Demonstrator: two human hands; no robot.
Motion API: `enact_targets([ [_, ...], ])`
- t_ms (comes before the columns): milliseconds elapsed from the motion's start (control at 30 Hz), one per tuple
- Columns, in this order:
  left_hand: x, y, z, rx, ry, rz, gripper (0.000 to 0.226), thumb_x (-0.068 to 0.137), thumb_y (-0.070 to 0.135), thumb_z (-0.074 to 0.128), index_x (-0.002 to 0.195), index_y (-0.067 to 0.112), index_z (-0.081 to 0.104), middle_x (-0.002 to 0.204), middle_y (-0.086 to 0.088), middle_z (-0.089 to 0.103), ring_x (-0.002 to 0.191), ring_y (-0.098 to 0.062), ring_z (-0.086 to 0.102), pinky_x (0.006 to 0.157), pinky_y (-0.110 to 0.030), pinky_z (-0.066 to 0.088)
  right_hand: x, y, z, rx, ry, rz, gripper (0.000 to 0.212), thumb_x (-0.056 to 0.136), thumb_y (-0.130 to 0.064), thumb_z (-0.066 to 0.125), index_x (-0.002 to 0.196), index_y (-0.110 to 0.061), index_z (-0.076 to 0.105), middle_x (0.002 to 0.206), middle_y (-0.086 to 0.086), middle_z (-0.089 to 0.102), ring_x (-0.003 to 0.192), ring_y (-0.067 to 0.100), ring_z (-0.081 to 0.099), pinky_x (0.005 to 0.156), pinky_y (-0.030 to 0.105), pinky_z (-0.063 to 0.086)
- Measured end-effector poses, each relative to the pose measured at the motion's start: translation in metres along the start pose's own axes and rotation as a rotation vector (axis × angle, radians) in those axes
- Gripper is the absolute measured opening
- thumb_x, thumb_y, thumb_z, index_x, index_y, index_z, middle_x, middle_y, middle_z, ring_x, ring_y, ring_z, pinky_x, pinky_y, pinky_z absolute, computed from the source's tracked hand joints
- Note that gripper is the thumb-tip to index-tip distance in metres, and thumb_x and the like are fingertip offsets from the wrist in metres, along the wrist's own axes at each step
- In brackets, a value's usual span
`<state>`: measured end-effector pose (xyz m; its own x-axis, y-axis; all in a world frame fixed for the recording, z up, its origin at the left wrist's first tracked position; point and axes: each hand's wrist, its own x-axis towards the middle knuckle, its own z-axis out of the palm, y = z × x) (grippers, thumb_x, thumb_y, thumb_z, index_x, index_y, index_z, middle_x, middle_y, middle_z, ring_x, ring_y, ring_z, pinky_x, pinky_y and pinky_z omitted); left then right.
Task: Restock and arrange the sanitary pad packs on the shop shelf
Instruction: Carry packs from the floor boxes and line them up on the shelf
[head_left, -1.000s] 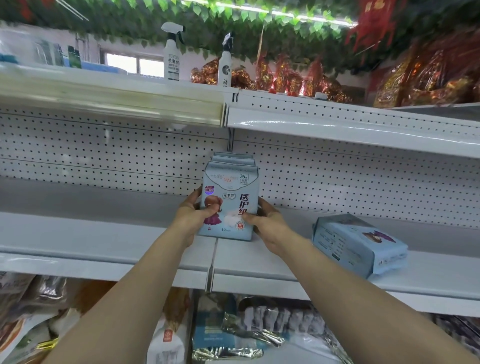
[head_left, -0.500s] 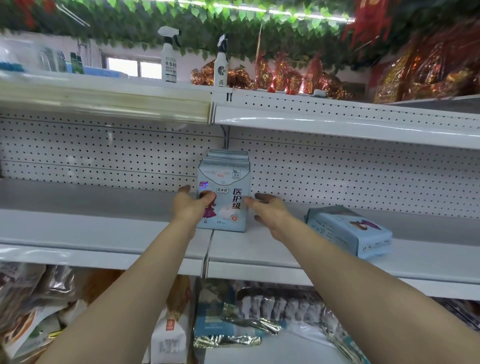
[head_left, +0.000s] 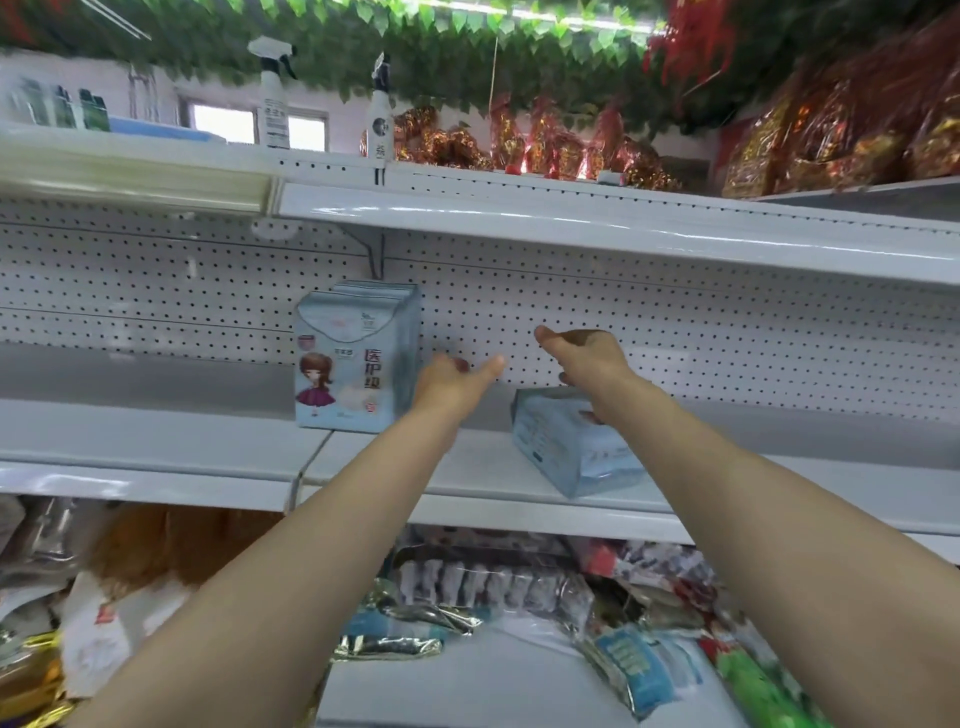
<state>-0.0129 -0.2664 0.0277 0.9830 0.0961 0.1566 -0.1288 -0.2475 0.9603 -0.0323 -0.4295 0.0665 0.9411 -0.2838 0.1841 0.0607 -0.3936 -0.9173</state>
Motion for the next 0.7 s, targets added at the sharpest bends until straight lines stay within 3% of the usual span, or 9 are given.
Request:
enact_targets([
  [67,-0.012,0.002,0.027,-0.034,-0.135,-0.132,0.073,0.088,0.055,0.068,0.140,0.006,0.049,0.138,-0.004,0.053,0.118,-0.029,0.056,0.076,-0.034,0.054,0.008,0.018,-0.024,-0.091,0.015,0.028,0.052,0.090,-0.056,0.066,0.117,-0.012,0.068,0.117,0.007,0.066,0.105,0.027,0.062,0.086,0.039,0.054],
  [167,-0.021,0.002,0.055,-0.068,-0.215,-0.250,0.074,0.088,0.054,0.068,0.143,0.010,0.045,0.139,-0.008,0.051,0.113,-0.027,0.058,0.080,-0.037,0.057,0.021,0.044,-0.056,-0.235,0.007,0.082,0.061,0.089,-0.057,0.065,0.112,-0.001,0.067,0.114,0.016,0.069,0.097,0.031,0.065,0.089,0.041,0.056],
  [233,-0.025,0.004,0.068,-0.144,-0.217,-0.295,0.070,0.089,0.049,0.070,0.141,0.008,0.047,0.125,-0.008,0.058,0.100,-0.025,0.060,0.067,-0.034,0.055,0.026,0.057,-0.072,-0.279,-0.077,0.138,0.065,0.090,-0.059,0.064,0.119,-0.001,0.061,0.118,0.014,0.064,0.098,0.031,0.061,0.080,0.035,0.052],
  [300,-0.029,0.009,0.079,-0.227,-0.203,-0.329,0.061,0.090,0.043,0.070,0.135,0.005,0.054,0.103,-0.007,0.065,0.083,-0.021,0.062,0.053,-0.028,0.049,0.032,0.067,-0.081,-0.248,-0.186,0.183,0.071,0.088,-0.062,0.066,0.122,0.000,0.060,0.119,0.012,0.066,0.103,0.029,0.063,0.085,0.038,0.055],
  [400,-0.037,0.015,0.094,-0.309,-0.163,-0.337,0.045,0.093,0.036,0.069,0.123,0.004,0.061,0.086,-0.004,0.066,0.071,-0.017,0.063,0.049,-0.026,0.050,0.037,0.076,-0.087,-0.151,-0.298,0.132,0.057,0.087,-0.054,0.071,0.112,-0.003,0.066,0.109,0.011,0.073,0.099,0.026,0.070,0.093,0.041,0.058],
  [567,-0.047,0.019,0.106,-0.324,-0.075,-0.218,0.035,0.095,0.039,0.066,0.119,0.013,0.060,0.103,-0.005,0.070,0.074,-0.012,0.064,0.045,-0.019,0.049,0.032,0.087,-0.104,0.007,-0.387,0.060,0.047,0.092,-0.046,0.070,0.116,-0.006,0.064,0.106,0.010,0.075,0.095,0.022,0.071,0.076,0.033,0.061],
  [700,-0.054,0.024,0.114,-0.380,-0.045,-0.183,0.044,0.091,0.038,0.071,0.127,0.019,0.054,0.109,-0.008,0.071,0.079,-0.020,0.071,0.054,-0.028,0.055,0.029,0.089,-0.116,0.106,-0.437,0.020,0.039,0.092,-0.050,0.067,0.107,-0.014,0.067,0.092,0.002,0.076,0.087,0.018,0.070,0.070,0.028,0.058],
])
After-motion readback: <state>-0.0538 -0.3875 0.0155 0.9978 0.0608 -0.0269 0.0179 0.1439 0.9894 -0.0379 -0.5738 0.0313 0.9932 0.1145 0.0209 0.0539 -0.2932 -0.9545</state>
